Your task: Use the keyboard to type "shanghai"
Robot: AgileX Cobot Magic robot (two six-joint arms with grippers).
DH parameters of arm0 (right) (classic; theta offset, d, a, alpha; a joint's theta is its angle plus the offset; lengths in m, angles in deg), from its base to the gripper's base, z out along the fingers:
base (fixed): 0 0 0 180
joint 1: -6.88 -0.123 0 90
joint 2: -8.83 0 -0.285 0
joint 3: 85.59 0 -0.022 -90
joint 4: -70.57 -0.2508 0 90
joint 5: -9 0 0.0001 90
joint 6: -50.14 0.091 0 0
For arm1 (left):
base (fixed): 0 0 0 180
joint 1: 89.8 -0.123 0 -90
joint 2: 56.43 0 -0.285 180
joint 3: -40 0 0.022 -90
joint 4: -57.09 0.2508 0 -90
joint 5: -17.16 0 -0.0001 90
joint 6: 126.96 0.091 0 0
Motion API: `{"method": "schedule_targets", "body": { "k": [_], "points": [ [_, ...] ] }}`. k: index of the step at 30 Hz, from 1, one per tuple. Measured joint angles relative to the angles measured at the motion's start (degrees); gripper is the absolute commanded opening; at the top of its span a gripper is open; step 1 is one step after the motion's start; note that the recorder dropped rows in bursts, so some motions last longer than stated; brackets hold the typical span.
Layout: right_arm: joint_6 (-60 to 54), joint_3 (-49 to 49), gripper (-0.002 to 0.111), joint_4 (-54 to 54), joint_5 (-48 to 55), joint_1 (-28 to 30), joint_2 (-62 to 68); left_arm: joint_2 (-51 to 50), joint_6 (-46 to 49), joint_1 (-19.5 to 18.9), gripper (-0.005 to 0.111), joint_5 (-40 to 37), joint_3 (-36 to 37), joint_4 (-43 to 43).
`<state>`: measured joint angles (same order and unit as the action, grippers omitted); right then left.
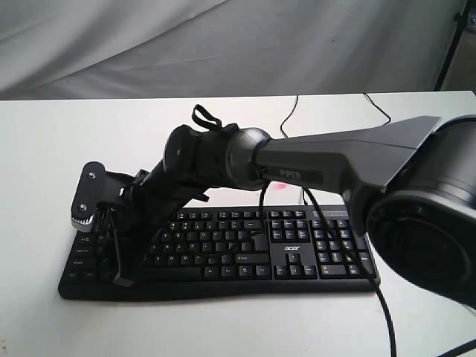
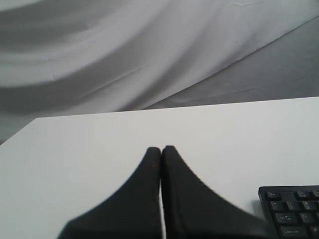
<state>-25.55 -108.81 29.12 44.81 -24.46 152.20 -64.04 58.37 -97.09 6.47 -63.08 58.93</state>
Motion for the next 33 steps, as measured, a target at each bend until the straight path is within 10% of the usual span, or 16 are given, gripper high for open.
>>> {"method": "schedule_targets", "body": {
  "k": [33],
  "points": [
    [0.4,13.4,0.0,1.6,2.8,6.0,-11.6,0.0,0.0,0.0,0.001,0.0,0.0,0.0]
  ]
}}
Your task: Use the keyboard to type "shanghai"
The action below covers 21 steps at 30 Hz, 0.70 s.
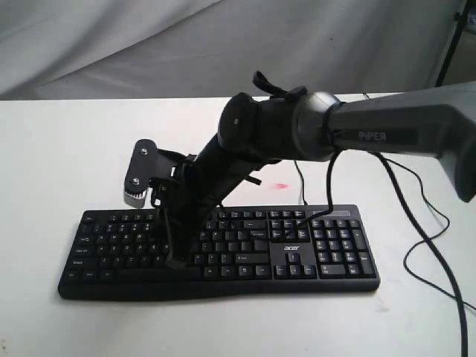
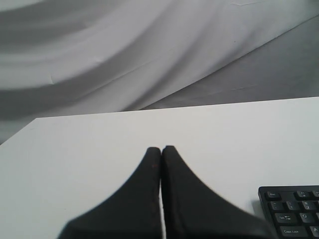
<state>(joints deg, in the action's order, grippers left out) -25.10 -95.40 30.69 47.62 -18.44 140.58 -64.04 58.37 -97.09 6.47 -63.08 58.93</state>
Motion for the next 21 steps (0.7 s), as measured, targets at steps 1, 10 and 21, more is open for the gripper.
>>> {"method": "schedule_targets", "body": {
  "k": [1,10,21],
  "points": [
    [-0.2,0.6,0.0,0.0,-0.1,0.3,0.0,0.0,0.0,0.0,0.001,0.0,0.0,0.0],
    [-1.7,1.4,0.0,-2.4,-0.6,0.7,-0.2,0.0,0.0,0.0,0.001,0.0,0.0,0.0],
    [-2.4,1.4,0.0,-3.4,-1.9,0.7,-0.2,0.0,0.0,0.0,0.001,0.0,0.0,0.0]
  ]
}}
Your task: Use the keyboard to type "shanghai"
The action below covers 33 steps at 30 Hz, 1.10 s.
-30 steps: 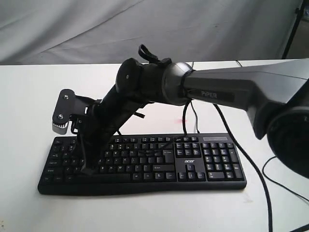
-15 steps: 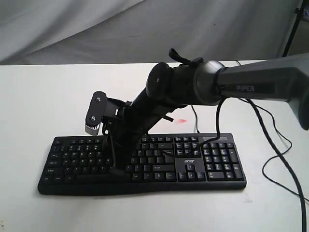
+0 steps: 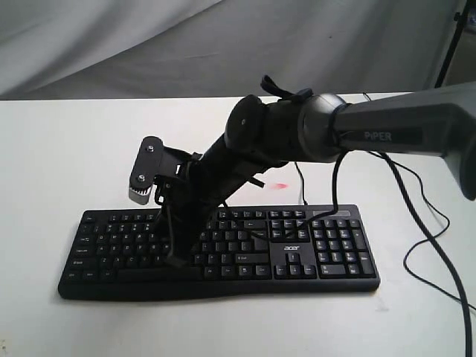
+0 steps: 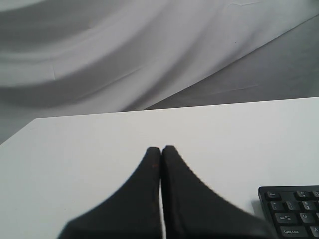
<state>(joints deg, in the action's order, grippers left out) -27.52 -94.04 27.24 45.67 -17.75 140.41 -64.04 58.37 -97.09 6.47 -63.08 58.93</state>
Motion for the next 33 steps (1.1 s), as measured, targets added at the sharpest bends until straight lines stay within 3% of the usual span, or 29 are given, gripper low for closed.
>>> {"method": "schedule_targets", "body": {
  "k": [33],
  "points": [
    [-5.1,0.0,0.0,-2.4,0.0,0.0,2.7,0.0,0.0,0.0,0.001,0.0,0.0,0.0]
  ]
}}
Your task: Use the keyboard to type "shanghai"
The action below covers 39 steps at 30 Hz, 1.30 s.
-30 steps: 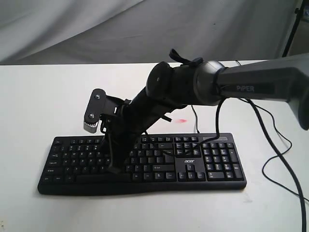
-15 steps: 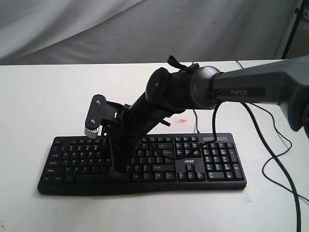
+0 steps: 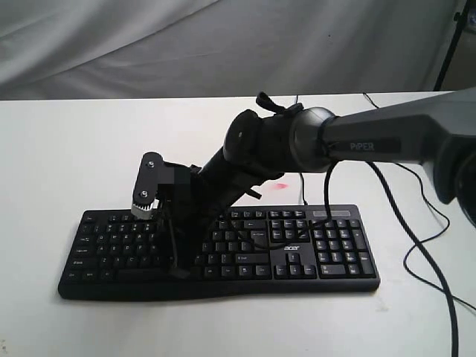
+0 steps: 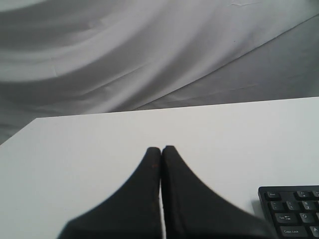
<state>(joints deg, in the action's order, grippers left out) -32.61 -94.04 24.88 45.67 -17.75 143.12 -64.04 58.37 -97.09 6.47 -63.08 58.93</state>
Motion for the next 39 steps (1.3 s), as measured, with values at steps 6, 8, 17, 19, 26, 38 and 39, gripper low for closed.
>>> {"method": "schedule_targets", "body": {
  "k": [6,8,17,19,26,38,39],
  "points": [
    [-0.6,0.0,0.0,0.0,0.6,0.0,0.0,0.0,0.0,0.0,0.001,0.0,0.0,0.0],
    [-0.6,0.0,0.0,0.0,0.6,0.0,0.0,0.0,0.0,0.0,0.001,0.0,0.0,0.0],
    [-0.8,0.0,0.0,0.0,0.6,0.0,0.0,0.0,0.0,0.0,0.001,0.0,0.0,0.0],
    [-0.8,0.0,0.0,0.0,0.6,0.0,0.0,0.0,0.0,0.0,0.001,0.0,0.0,0.0],
    [-0.8,0.1,0.0,0.0,0.6,0.0,0.6,0.0,0.0,0.0,0.001,0.0,0.0,0.0],
    [-0.8,0.1,0.0,0.5,0.6,0.0,-0.6,0.0,0.0,0.0,0.001,0.0,0.0,0.0],
    [-0.8,0.1,0.0,0.6,0.6,0.0,-1.0,0.0,0.0,0.0,0.001,0.0,0.0,0.0]
  ]
}}
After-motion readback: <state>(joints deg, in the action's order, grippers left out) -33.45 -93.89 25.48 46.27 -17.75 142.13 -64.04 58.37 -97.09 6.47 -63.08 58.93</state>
